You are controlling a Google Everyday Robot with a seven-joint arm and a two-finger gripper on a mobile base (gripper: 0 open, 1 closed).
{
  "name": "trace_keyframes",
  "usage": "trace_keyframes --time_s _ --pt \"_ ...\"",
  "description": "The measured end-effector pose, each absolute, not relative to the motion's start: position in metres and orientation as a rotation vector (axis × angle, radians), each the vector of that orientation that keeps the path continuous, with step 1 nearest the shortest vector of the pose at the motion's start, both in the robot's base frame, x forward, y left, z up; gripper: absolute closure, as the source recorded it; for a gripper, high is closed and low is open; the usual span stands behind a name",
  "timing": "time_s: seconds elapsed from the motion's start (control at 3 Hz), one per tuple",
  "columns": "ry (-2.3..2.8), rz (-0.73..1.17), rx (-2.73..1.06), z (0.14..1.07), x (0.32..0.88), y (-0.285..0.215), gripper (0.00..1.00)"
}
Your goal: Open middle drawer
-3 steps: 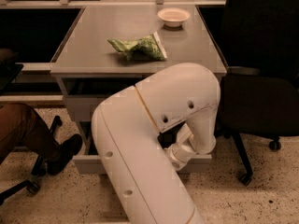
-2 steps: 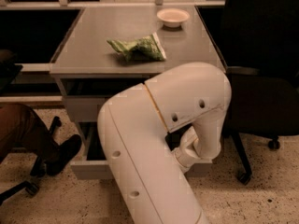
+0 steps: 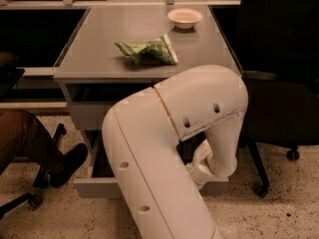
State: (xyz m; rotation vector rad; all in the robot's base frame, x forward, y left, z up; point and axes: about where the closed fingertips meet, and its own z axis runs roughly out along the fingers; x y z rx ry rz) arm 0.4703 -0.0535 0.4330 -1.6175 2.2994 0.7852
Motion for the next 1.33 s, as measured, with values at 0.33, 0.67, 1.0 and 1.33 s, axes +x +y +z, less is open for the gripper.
trace_keyframes --time_s 0.33,0.67,1.0,1.33 --pt "2.347 0.807 -1.593 0.433 0.451 -0.059 0.0" --pt "2.347 0.807 -1.593 0.433 0.451 -0.059 0.0" --pt "2.38 0.831 -1.588 0.428 0.44 -0.061 0.0" --pt "2.406 0.849 -1.585 0.427 0.426 -0.063 0.0"
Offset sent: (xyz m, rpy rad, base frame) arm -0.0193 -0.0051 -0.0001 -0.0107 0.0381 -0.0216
